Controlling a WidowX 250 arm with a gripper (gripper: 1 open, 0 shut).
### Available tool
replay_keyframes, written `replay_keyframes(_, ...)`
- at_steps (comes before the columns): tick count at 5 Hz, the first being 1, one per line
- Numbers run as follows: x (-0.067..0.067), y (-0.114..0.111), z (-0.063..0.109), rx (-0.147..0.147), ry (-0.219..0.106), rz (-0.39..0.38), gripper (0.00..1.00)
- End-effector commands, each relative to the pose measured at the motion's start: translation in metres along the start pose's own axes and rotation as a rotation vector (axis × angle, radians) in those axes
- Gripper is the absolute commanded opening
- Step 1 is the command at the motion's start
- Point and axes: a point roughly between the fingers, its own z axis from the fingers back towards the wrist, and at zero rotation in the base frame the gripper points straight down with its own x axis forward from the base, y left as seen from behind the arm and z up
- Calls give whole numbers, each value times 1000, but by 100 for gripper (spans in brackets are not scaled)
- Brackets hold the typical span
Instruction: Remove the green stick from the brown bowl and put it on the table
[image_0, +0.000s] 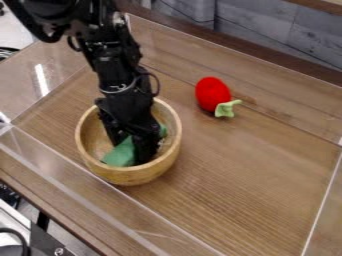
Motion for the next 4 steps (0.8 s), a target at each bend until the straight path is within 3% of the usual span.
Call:
replay_keyframes(1, 11, -7, 27, 10, -76, -12, 0)
replay_keyframes(3, 26, -17, 45, 8, -130, -26, 0)
replay_keyframes(4, 26, -28, 40, 16, -144, -4, 0)
